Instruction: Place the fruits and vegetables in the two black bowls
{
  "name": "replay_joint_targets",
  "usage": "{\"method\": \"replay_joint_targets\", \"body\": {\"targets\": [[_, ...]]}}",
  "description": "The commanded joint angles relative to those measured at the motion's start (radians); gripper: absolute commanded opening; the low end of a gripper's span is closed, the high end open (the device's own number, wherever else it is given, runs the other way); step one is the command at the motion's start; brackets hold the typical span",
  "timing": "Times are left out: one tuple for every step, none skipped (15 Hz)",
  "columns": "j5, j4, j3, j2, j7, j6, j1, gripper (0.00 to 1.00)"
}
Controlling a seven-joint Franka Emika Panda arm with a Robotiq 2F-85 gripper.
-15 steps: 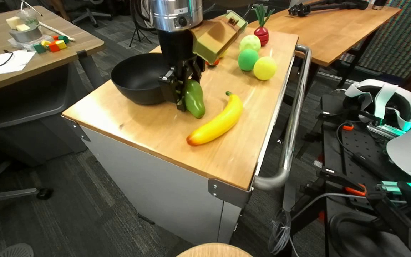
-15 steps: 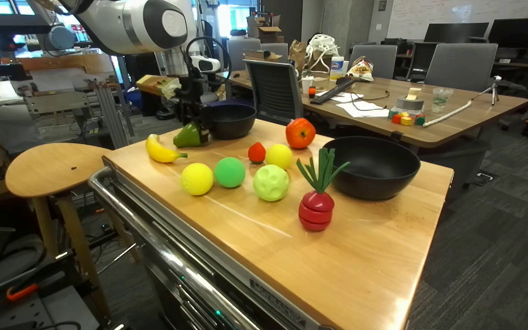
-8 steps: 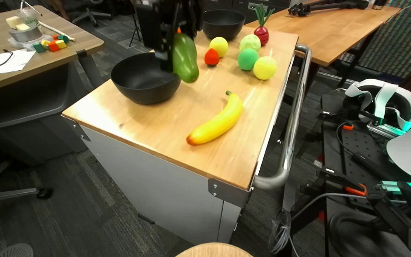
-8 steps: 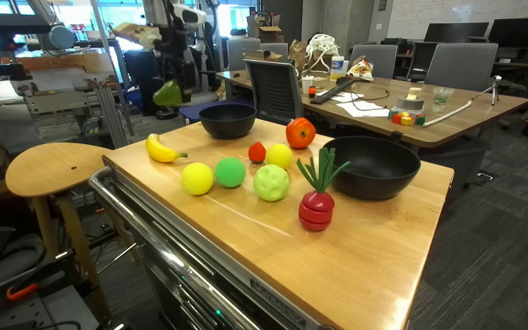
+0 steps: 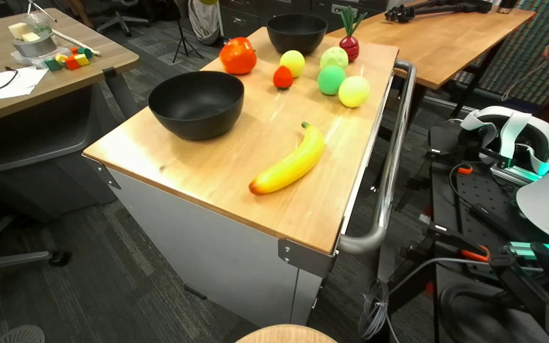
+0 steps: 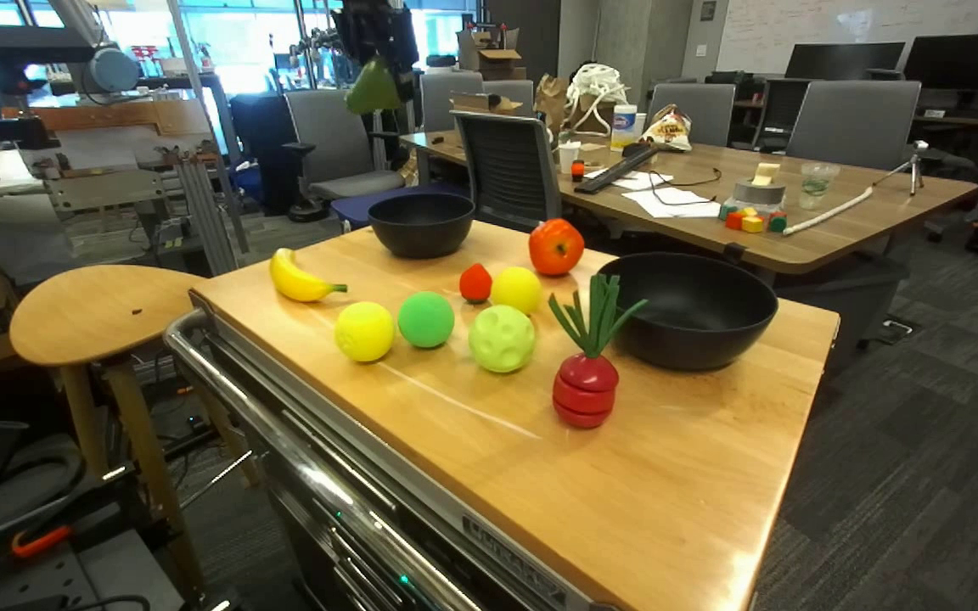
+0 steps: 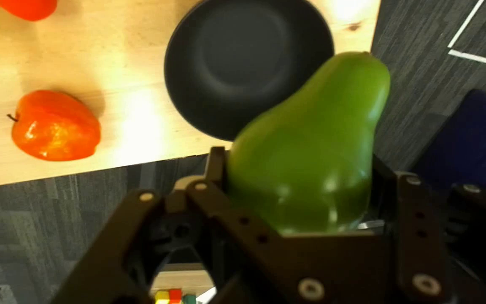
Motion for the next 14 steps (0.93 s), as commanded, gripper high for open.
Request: {"method": "replay_joint_targets", "body": {"targets": [[-0.076,0.097,-0.02,0.152,0.063,0.04,-0.003,0.46],[-0.086,0.109,-0.027,0.183,0.07,0.044,0.002,0.46],[-0.087,0.124,-0.032,0.217,0.071,0.045,0.008,0.46],[-0.085,0.138,-0.036,0.246,0.07,0.046,0.013,0.46],[-0.077,0.152,-0.037,0.271,0.059,0.047,0.016,0.46],[-0.068,0.167,-0.037,0.293,0.052,0.046,0.02,0.46],[-0.059,0.181,-0.036,0.31,0.049,0.04,0.023,0.46],[-0.055,0.195,-0.037,0.325,0.047,0.037,0.026,0.46],[-0.054,0.205,-0.039,0.335,0.05,0.029,0.03,0.93],[-0.052,0.215,-0.041,0.344,0.051,0.021,0.032,0.94],[-0.047,0.219,-0.044,0.347,0.053,0.013,0.032,1.0],[-0.04,0.22,-0.045,0.347,0.053,0.01,0.029,1.0],[-0.036,0.218,-0.048,0.344,0.052,0.009,0.025,1.0],[-0.031,0.21,-0.052,0.337,0.051,0.009,0.02,1.0]]}}
